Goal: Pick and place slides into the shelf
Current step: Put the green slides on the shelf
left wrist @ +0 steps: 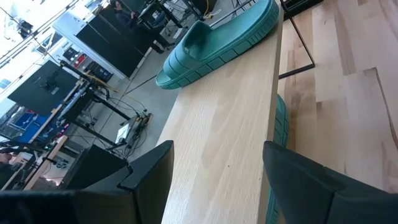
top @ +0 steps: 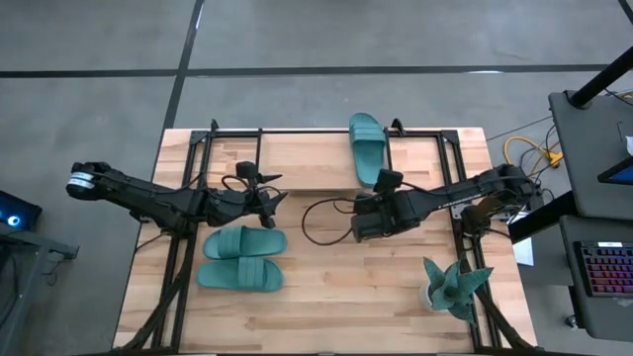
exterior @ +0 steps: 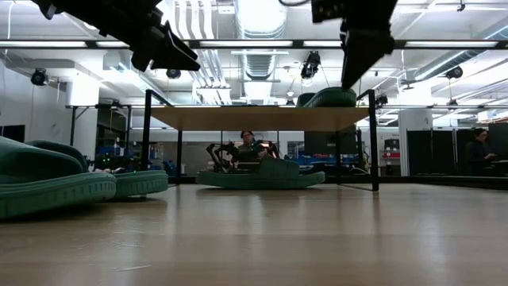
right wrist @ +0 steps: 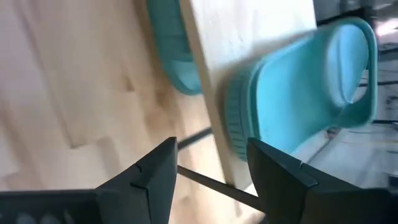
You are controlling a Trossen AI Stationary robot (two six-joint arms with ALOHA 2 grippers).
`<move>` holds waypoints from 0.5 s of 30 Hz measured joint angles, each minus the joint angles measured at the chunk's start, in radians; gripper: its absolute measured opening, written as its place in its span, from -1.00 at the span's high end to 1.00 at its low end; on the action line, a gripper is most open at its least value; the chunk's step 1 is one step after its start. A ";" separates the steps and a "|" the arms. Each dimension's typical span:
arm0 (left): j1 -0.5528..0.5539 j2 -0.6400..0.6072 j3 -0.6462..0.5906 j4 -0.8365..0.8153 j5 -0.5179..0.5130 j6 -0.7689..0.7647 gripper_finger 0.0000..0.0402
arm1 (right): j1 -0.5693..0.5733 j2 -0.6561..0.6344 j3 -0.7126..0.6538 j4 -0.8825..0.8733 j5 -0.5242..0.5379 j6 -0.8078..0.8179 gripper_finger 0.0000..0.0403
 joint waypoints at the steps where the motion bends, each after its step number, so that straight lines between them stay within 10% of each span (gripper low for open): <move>1: 0.000 0.000 0.000 0.000 0.000 0.000 -0.15 | 0.005 0.000 0.013 0.000 -0.007 -0.003 0.09; 15: 0.000 0.000 0.000 0.001 0.016 -0.005 -0.15 | 0.145 -0.018 0.061 0.123 0.036 -0.121 0.11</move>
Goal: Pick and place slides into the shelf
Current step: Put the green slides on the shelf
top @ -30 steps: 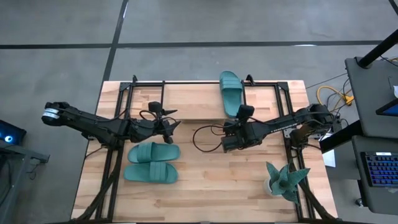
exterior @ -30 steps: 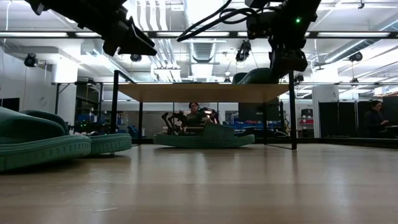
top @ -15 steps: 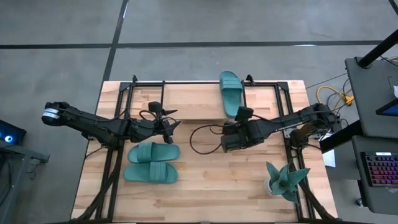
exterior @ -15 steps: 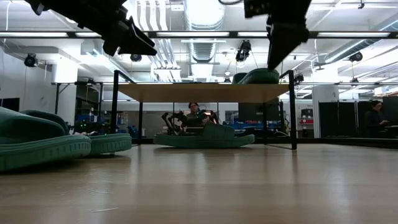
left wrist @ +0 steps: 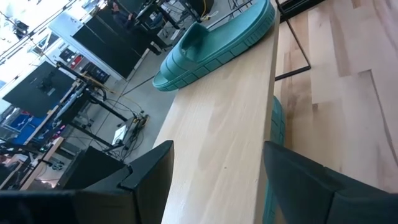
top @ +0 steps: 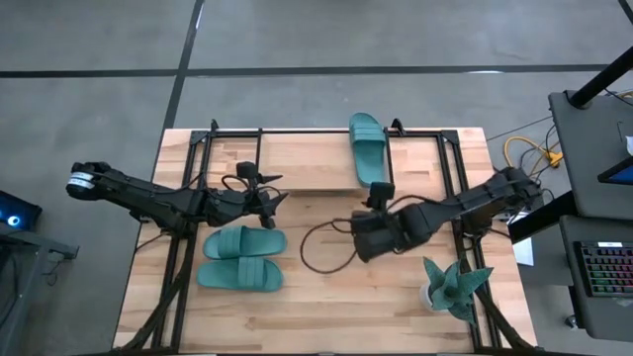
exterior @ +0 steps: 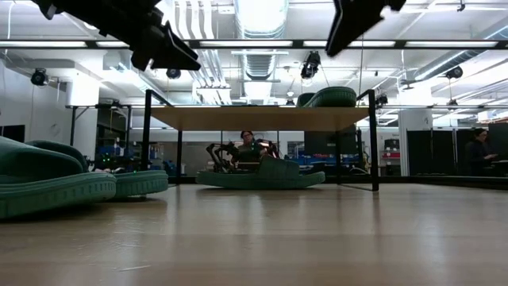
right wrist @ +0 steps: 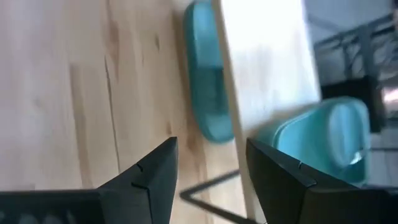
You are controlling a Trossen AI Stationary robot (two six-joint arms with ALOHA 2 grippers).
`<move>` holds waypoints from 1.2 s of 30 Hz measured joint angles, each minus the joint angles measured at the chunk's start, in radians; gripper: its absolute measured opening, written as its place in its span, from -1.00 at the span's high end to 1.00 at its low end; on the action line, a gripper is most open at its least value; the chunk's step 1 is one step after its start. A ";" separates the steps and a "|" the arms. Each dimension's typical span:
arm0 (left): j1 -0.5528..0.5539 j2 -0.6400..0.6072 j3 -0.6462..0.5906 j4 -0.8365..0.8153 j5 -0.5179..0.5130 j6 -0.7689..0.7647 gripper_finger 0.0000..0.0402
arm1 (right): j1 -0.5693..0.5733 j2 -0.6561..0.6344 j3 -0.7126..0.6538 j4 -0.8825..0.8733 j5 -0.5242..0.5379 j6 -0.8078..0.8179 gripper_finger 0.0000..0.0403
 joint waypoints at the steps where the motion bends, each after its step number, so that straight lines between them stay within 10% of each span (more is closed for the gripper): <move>1: 0.000 0.000 0.000 0.002 0.001 -0.005 -0.15 | 0.019 -0.007 -0.001 0.005 0.037 0.006 0.12; 10: 0.000 -0.001 0.000 0.003 0.005 -0.020 -0.15 | 0.244 -0.153 -0.124 0.074 0.440 0.171 0.20; 17: 0.000 -0.001 0.000 0.018 0.015 -0.019 -0.15 | 0.348 -0.288 -0.351 0.372 0.507 0.109 0.26; 22: 0.000 -0.001 0.000 0.041 0.028 -0.019 -0.15 | 0.333 -0.408 -0.547 0.819 0.244 -0.195 0.30; 29: 0.000 -0.001 0.000 0.036 0.032 -0.020 -0.15 | 0.224 -0.564 -0.781 1.315 -0.537 -0.620 0.39; 36: 0.000 -0.001 0.000 0.034 0.032 -0.019 -0.15 | 0.025 -0.736 -0.923 1.408 -0.735 -0.641 0.49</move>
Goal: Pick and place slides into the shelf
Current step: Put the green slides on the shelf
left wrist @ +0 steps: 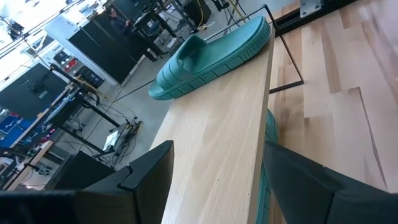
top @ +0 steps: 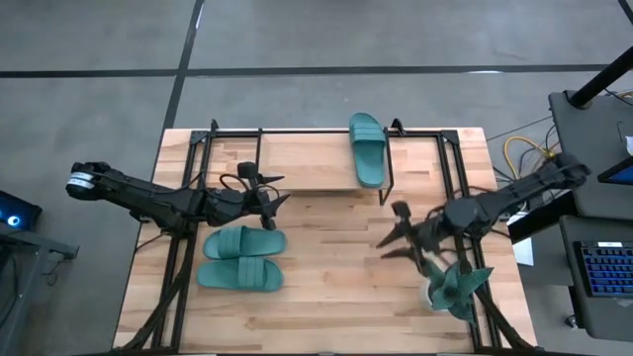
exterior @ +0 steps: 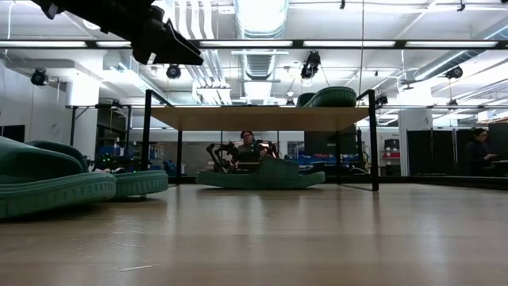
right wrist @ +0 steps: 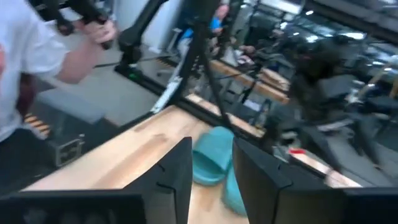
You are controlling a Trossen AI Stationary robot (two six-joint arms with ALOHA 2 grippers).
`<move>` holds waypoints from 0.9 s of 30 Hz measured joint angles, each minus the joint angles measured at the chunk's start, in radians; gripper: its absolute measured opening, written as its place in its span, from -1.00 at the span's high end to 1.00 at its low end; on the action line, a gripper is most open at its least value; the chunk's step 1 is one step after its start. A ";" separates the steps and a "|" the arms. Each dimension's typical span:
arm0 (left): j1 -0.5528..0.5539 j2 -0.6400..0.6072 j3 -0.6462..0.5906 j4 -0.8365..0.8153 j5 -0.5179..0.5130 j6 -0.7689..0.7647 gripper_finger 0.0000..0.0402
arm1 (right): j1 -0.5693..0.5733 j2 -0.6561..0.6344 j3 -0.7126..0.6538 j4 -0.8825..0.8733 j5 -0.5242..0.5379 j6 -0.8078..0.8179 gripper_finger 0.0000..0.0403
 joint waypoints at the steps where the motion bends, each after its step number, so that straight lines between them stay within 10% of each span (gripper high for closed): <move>1: 0.000 0.000 0.000 0.000 0.000 0.000 -0.15 | -0.028 -0.027 -0.020 0.005 -0.012 -0.002 0.50; 22: -0.017 0.000 0.014 -0.006 0.069 -0.029 -0.15 | -0.215 -0.268 -0.242 0.070 -0.006 -0.012 0.64; 27: -0.030 0.002 0.048 0.003 0.234 -0.093 -0.15 | -0.215 -0.264 -0.258 0.073 -0.006 0.016 0.63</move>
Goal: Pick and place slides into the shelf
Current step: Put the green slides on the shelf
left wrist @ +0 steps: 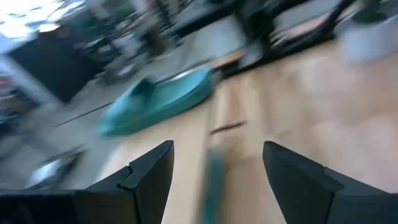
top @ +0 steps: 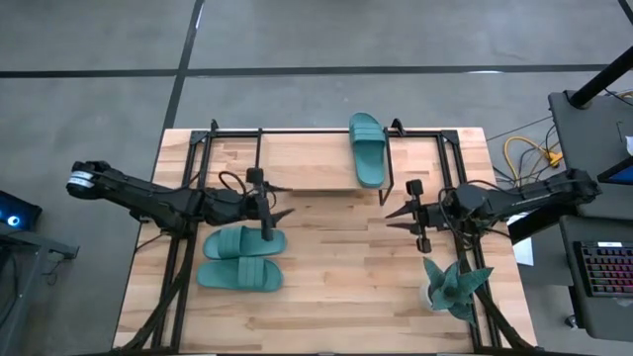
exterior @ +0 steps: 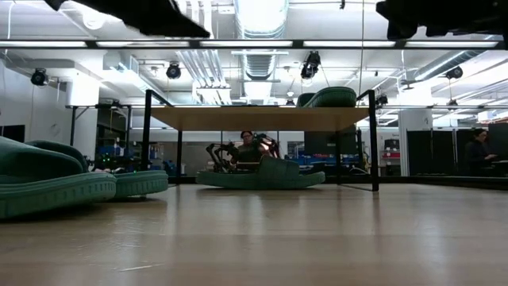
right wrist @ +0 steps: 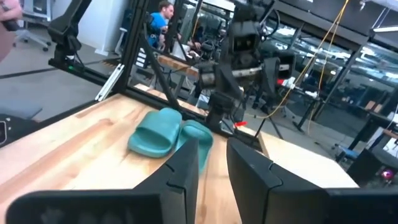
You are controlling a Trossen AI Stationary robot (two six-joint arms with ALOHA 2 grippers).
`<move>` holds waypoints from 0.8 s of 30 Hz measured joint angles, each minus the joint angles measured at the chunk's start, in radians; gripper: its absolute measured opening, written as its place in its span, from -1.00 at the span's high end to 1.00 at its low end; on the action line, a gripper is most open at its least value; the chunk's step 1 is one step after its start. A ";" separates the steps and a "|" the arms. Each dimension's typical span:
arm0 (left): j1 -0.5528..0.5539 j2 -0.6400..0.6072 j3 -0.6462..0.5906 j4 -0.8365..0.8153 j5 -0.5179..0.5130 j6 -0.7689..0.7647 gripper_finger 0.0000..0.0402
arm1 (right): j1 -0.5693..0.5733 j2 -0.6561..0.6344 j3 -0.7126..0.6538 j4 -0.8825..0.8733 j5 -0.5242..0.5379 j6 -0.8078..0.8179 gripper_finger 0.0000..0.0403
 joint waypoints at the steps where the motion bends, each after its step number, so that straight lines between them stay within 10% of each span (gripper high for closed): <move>1: -0.002 0.000 0.005 0.003 0.049 -0.015 -0.15 | 0.000 -0.001 -0.004 0.000 0.000 0.004 0.64; 12: -0.036 0.183 0.011 0.133 0.109 -0.119 -0.15 | 0.000 -0.009 -0.019 0.041 0.001 -0.019 0.65; 19: -0.072 0.345 0.011 0.282 -0.174 -0.152 -0.15 | 0.000 -0.008 -0.020 0.034 0.002 -0.019 0.67; 24: -0.101 0.424 0.012 0.404 -0.192 -0.236 -0.15 | 0.000 -0.009 -0.021 0.012 0.001 -0.020 0.67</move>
